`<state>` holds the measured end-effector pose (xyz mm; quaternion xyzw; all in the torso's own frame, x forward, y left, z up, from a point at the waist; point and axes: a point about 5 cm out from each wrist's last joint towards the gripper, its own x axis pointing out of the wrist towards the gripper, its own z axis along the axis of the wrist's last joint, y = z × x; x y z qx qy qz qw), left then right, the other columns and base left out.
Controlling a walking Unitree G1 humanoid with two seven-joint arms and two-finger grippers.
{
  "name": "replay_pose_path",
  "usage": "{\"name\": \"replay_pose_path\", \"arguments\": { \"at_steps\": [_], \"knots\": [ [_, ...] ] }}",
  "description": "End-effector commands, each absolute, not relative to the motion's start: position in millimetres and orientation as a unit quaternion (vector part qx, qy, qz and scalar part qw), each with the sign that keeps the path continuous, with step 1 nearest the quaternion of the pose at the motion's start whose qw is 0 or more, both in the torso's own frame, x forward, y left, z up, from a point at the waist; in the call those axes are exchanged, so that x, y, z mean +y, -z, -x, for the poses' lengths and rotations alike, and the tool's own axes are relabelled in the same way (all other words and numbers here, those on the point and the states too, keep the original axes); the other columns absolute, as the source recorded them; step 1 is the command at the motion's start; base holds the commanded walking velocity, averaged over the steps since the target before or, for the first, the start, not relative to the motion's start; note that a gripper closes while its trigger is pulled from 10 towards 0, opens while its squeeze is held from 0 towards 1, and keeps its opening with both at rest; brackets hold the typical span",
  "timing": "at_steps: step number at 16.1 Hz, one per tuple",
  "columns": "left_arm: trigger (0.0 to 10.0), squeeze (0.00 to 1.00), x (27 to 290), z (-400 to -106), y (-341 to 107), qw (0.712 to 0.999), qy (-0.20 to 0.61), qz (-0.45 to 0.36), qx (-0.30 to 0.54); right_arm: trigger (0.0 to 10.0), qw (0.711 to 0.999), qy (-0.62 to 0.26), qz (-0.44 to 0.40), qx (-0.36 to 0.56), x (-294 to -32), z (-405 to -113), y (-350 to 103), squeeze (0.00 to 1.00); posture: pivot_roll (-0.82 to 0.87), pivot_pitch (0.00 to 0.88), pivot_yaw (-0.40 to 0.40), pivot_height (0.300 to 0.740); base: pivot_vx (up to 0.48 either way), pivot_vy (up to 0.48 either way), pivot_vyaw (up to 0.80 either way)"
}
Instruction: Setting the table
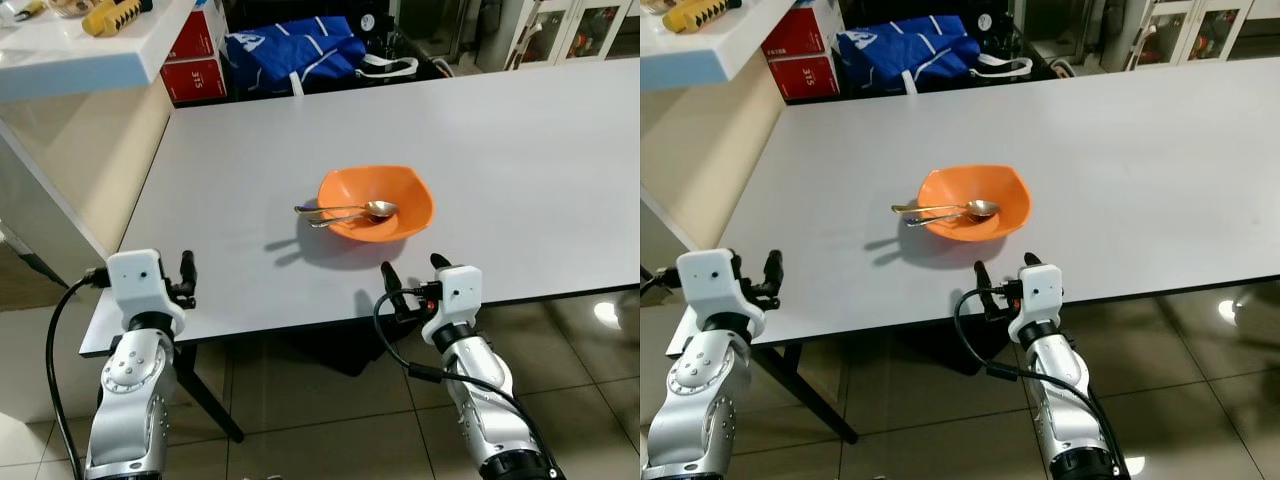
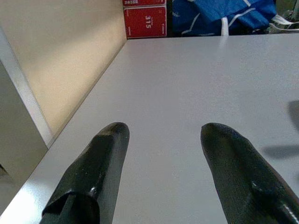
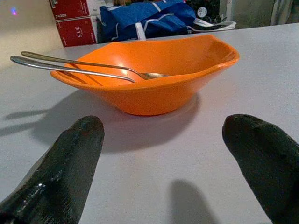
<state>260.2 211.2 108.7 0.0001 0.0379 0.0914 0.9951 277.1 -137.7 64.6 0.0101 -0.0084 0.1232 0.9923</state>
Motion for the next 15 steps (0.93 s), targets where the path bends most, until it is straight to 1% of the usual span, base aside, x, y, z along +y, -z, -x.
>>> {"name": "replay_pose_path", "arguments": {
  "at_steps": [1, 3, 4, 10, 15],
  "knots": [
    [10.0, 0.0, 211, -260, -112, 0.995, -0.096, -0.006, 0.041, 10.0, 0.992, -0.125, -0.012, -0.01, -135, -278, -66, 0.0, -0.13, 0.0, 0.122, 0.74, 0.0, 0.0, 0.0],
    [10.0, 0.0, 210, -261, -114, 0.995, -0.091, -0.016, 0.045, 10.0, 0.992, -0.123, -0.013, -0.01, -135, -279, -66, 0.0, -0.12, 0.0, 0.122, 0.74, 0.0, 0.0, 0.0],
    [10.0, 0.0, 208, -262, -113, 0.995, -0.084, -0.017, 0.049, 10.0, 0.992, -0.123, -0.018, -0.01, -134, -281, -67, 0.0, -0.12, 0.0, 0.123, 0.74, 0.0, 0.364, 0.0],
    [10.0, 0.0, 203, -263, -112, 0.996, -0.068, -0.012, 0.062, 10.0, 0.991, -0.131, -0.02, -0.016, -127, -284, -70, 0.0, -0.12, 0.0, 0.125, 0.74, 0.0, 0.48, 0.0],
    [10.0, 0.0, 200, -263, -107, 0.996, -0.054, -0.006, 0.067, 10.0, 0.991, -0.129, -0.018, -0.018, -127, -285, -71, 0.0, -0.13, 0.0, 0.13, 0.74, 0.0, 0.48, 0.0]
  ]
}}
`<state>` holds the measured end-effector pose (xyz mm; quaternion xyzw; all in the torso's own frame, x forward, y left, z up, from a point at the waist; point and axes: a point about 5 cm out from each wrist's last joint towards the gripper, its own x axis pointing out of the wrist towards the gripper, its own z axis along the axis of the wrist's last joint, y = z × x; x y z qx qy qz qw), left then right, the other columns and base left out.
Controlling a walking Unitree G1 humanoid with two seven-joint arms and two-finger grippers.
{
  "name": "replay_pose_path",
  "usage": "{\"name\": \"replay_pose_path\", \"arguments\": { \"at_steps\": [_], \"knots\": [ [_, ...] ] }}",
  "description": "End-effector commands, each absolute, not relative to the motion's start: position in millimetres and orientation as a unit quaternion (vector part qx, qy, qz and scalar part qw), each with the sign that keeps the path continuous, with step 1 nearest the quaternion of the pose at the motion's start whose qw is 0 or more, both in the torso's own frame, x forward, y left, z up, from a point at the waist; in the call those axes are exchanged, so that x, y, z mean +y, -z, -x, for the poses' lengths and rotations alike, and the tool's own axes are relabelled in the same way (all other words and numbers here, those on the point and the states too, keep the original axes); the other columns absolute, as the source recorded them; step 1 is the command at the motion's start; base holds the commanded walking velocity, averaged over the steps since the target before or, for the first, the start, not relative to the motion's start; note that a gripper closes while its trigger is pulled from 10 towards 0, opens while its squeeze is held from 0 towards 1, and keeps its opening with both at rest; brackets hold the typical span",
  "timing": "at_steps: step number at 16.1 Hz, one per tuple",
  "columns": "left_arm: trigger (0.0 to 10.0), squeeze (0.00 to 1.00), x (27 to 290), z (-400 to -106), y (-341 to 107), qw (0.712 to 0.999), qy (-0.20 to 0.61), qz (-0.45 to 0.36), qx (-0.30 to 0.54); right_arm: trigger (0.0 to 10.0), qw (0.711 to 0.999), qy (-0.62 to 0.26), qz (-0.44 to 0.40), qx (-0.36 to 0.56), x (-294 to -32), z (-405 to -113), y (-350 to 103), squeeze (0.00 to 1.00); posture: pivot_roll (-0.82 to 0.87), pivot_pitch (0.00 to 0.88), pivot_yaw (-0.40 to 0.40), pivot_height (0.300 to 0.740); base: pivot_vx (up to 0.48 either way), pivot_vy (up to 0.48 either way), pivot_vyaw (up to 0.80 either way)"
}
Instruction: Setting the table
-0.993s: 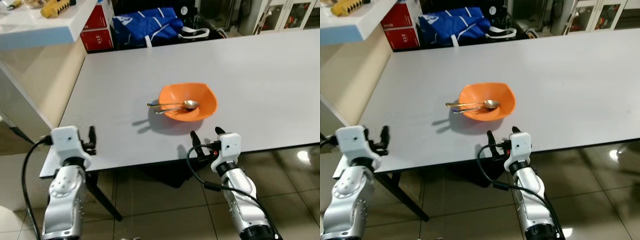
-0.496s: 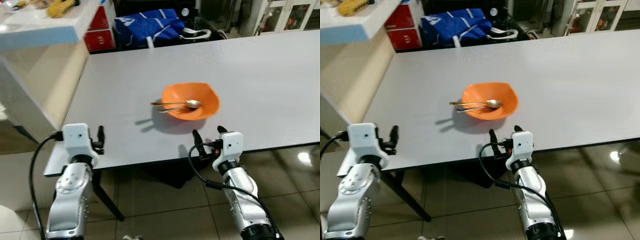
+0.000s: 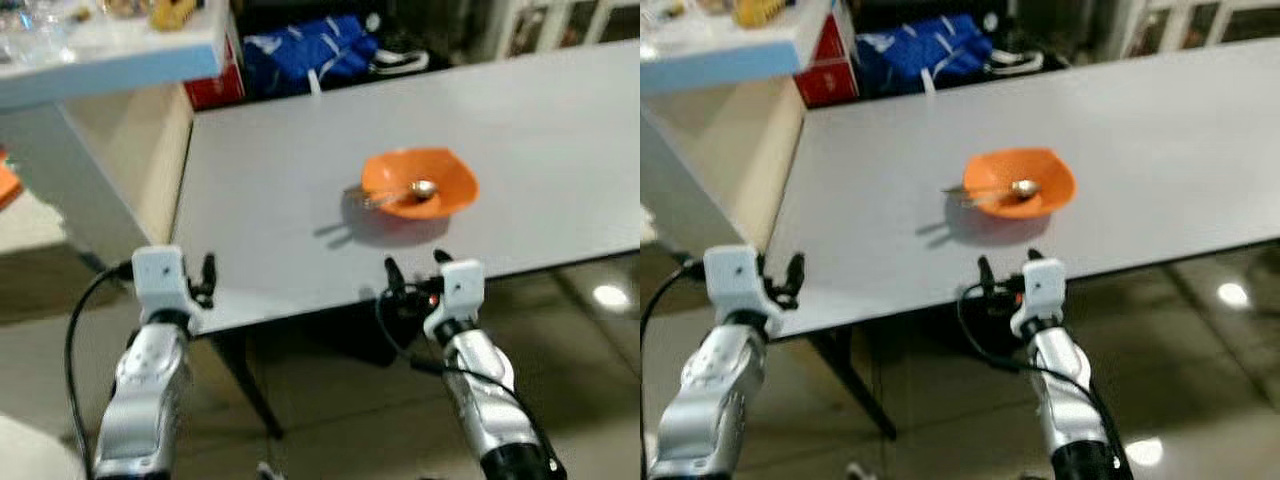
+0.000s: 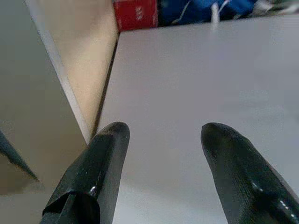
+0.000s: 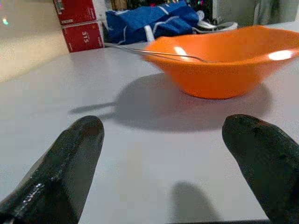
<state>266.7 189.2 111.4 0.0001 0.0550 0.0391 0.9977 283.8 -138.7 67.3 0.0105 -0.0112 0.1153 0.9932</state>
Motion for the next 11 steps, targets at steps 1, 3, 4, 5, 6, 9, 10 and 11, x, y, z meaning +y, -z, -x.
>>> {"name": "replay_pose_path", "arguments": {
  "at_steps": [1, 3, 4, 5, 6, 9, 10, 11],
  "knots": [
    [10.0, 0.0, 192, -267, -103, 0.997, -0.038, -0.002, 0.071, 10.0, 0.992, -0.127, -0.012, -0.02, -127, -287, -72, 0.0, -0.15, 0.0, 0.142, 0.74, 0.0, 0.0, 0.0],
    [10.0, 0.0, 182, -277, -104, 0.998, -0.019, -0.003, 0.064, 10.0, 0.992, -0.121, -0.005, -0.031, -129, -290, -78, 0.0, -0.19, 0.0, 0.148, 0.74, 0.0, 0.0, 0.0],
    [10.0, 0.0, 179, -281, -101, 0.998, -0.014, -0.004, 0.063, 10.0, 0.992, -0.122, 0.003, -0.035, -132, -291, -81, 0.0, -0.2, 0.0, 0.138, 0.74, 0.0, 0.0, 0.0],
    [10.0, 0.0, 178, -282, -100, 0.998, -0.019, 0.006, 0.064, 10.0, 0.992, -0.121, 0.006, -0.036, -135, -292, -83, 0.0, -0.21, 0.0, 0.126, 0.74, 0.0, 0.0, 0.0],
    [10.0, 0.0, 176, -282, -99, 0.998, -0.019, 0.01, 0.064, 10.0, 0.992, -0.122, 0.01, -0.035, -139, -291, -83, 0.0, -0.21, 0.0, 0.116, 0.74, 0.0, 0.0, 0.0],
    [10.0, 0.0, 168, -283, -95, 0.998, -0.017, 0.018, 0.064, 10.0, 0.992, -0.122, 0.016, -0.024, -146, -289, -79, 0.0, -0.22, 0.0, 0.099, 0.74, 0.0, 0.0, 0.0],
    [10.0, 0.0, 166, -283, -93, 0.998, -0.011, 0.016, 0.066, 10.0, 0.992, -0.119, 0.014, -0.025, -146, -289, -81, 0.0, -0.23, 0.0, 0.092, 0.74, 0.0, 0.0, 0.0],
    [10.0, 0.0, 165, -283, -92, 0.998, -0.009, 0.014, 0.067, 10.0, 0.993, -0.118, 0.012, -0.025, -146, -289, -82, 0.0, -0.23, 0.0, 0.092, 0.74, 0.0, 0.0, 0.0]
  ]
}}
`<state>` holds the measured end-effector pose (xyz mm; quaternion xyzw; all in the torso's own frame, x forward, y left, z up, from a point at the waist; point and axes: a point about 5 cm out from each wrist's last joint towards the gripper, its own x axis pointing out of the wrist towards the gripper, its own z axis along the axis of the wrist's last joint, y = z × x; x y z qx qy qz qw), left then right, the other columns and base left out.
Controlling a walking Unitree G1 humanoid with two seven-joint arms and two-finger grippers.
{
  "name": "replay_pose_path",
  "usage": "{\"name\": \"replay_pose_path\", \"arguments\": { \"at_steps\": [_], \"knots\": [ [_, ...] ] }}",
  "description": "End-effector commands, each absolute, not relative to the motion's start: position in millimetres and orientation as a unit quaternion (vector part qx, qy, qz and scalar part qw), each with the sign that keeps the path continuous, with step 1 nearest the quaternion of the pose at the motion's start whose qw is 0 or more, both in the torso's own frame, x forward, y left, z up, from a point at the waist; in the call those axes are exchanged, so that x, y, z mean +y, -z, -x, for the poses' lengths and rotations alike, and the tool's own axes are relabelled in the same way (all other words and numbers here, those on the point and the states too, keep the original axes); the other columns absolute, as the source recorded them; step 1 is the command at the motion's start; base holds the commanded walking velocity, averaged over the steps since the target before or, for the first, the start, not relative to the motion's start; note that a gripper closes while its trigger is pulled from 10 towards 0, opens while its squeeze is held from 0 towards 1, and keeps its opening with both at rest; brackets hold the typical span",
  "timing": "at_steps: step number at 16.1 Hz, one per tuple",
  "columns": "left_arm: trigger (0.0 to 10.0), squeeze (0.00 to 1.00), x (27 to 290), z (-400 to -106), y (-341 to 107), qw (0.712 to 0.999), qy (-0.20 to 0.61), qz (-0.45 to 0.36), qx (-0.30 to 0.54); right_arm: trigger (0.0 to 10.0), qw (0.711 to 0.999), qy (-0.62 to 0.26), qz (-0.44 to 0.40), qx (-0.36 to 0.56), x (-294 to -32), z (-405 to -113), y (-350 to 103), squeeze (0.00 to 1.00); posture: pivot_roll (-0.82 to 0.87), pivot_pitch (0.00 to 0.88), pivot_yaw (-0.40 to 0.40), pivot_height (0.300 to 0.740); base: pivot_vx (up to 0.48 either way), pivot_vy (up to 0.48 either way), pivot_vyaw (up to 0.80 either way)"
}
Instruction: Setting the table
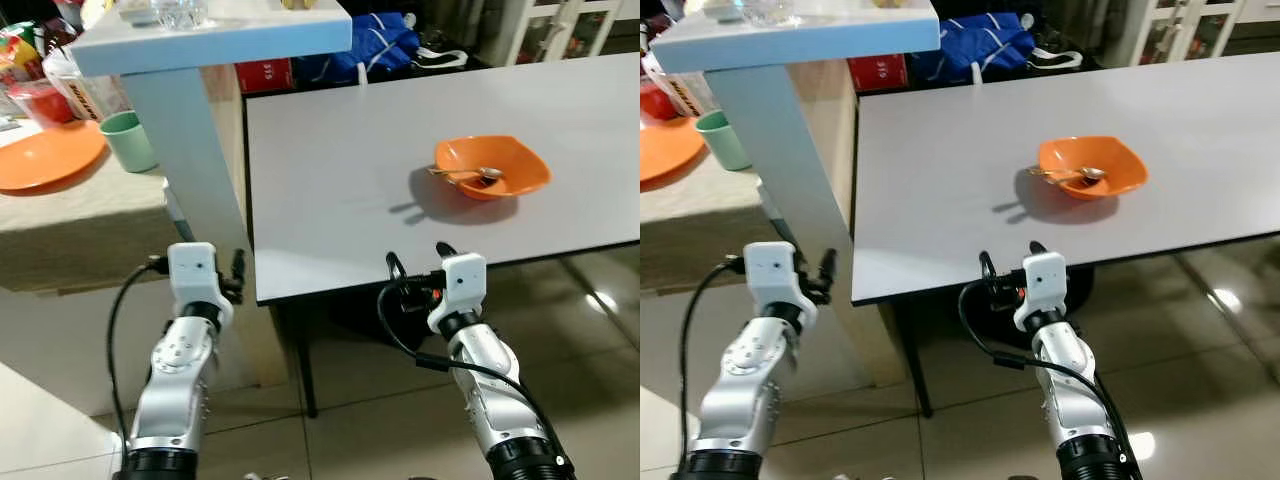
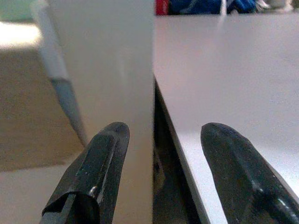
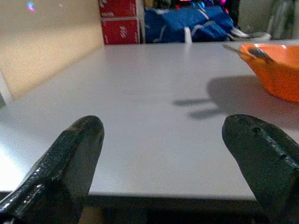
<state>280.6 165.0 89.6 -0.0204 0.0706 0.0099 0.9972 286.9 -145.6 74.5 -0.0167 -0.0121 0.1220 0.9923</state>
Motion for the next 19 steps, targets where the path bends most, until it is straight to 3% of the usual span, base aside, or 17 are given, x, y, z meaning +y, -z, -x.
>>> {"name": "replay_pose_path", "arguments": {
  "at_steps": [1, 11, 19],
  "knots": [
    [10.0, 0.0, 161, -283, -88, 0.997, -0.009, 0.021, 0.071, 10.0, 0.993, -0.113, 0.014, -0.018, -150, -290, -80, 0.0, -0.23, 0.0, 0.085, 0.74, 0.0, 0.0, 0.0],
    [10.0, 0.0, 164, -281, -85, 0.997, -0.022, 0.03, 0.067, 10.0, 0.996, -0.089, 0.01, -0.016, -164, -303, -88, 0.0, -0.22, 0.0, 0.066, 0.74, 0.0, 0.0, 0.0],
    [10.0, 0.0, 169, -279, -85, 0.998, -0.022, 0.029, 0.059, 10.0, 0.995, -0.103, 0.012, -0.012, -155, -302, -87, 0.0, -0.22, 0.0, 0.054, 0.74, 0.0, 0.0, 0.0]
  ]
}}
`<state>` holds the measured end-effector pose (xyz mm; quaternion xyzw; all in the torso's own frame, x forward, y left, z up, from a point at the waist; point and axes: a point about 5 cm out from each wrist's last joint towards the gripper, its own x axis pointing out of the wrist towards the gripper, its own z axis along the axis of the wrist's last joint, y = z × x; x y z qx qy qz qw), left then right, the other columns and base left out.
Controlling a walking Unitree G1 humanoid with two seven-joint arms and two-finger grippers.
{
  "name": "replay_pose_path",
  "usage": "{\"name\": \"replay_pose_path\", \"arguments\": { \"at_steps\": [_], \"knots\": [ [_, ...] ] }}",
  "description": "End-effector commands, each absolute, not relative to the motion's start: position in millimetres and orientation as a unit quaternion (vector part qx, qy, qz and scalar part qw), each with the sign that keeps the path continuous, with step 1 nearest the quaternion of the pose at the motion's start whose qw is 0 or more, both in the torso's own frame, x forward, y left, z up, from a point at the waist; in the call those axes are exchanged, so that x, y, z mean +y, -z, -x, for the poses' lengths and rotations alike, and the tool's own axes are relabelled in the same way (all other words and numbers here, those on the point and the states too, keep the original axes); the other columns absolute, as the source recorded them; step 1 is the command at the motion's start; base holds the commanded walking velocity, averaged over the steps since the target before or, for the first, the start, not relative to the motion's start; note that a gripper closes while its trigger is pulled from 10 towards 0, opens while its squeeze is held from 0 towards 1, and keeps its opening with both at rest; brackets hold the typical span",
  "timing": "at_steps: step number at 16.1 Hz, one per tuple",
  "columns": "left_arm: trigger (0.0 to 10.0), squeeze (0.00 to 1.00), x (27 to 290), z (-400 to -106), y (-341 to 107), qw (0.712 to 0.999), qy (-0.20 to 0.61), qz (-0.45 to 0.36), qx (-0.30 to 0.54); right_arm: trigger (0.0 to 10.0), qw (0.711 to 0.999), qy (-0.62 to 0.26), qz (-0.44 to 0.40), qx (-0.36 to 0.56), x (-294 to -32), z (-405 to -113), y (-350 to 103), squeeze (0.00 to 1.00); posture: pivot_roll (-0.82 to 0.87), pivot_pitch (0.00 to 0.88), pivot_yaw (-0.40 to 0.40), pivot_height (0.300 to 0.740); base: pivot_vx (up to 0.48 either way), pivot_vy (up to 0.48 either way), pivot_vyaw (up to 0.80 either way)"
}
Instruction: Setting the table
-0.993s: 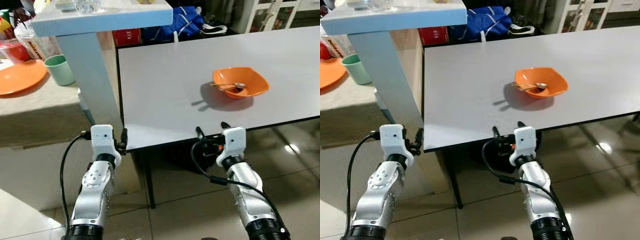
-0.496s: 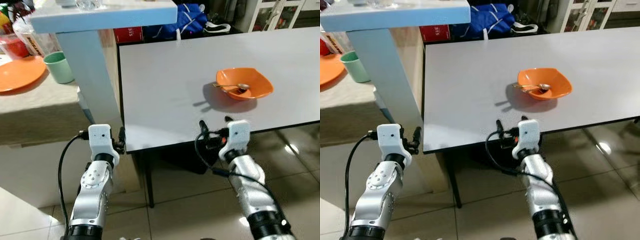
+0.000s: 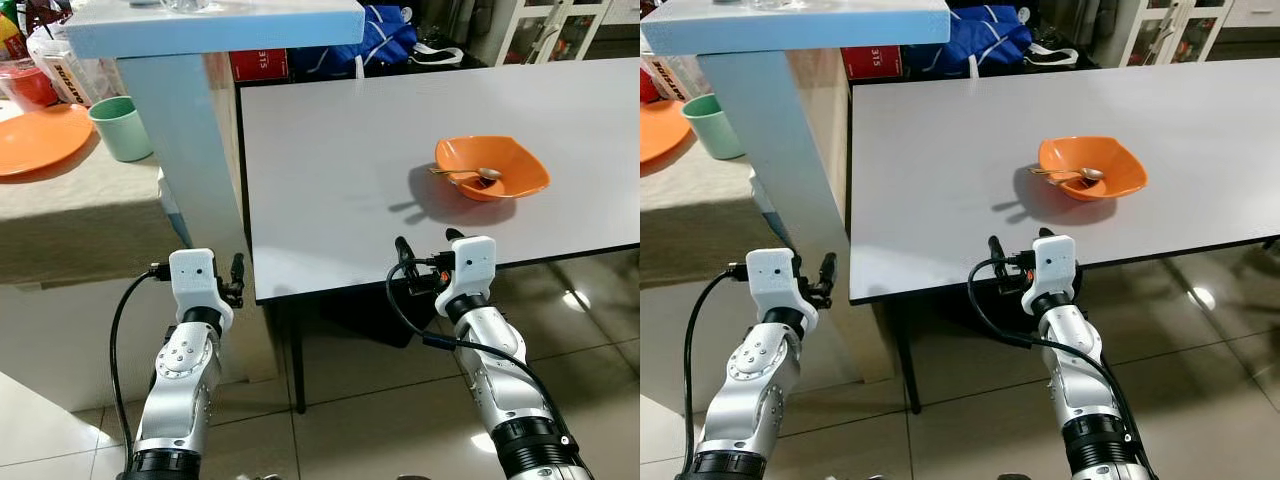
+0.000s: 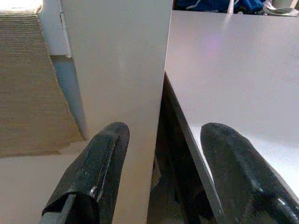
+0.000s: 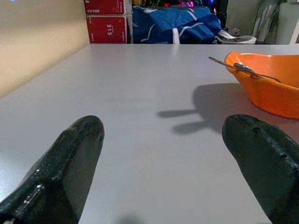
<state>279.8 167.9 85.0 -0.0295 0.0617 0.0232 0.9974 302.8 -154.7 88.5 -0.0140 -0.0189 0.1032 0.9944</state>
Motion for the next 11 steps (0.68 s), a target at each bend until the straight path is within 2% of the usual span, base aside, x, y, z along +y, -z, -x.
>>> {"name": "replay_pose_path", "arguments": {
  "at_steps": [1, 11],
  "knots": [
    [10.0, 0.0, 170, -279, -86, 0.998, -0.023, 0.027, 0.058, 10.0, 0.995, -0.103, 0.011, -0.01, -155, -301, -85, 0.0, -0.22, 0.0, 0.059, 0.74, 0.0, 0.0, 0.0],
    [10.0, 0.0, 175, -283, -98, 0.998, -0.03, 0.015, 0.046, 10.0, 0.994, -0.106, -0.001, 0.001, -145, -296, -76, 0.0, -0.19, 0.0, 0.078, 0.74, 0.0, 0.465, 0.0]
  ]
}}
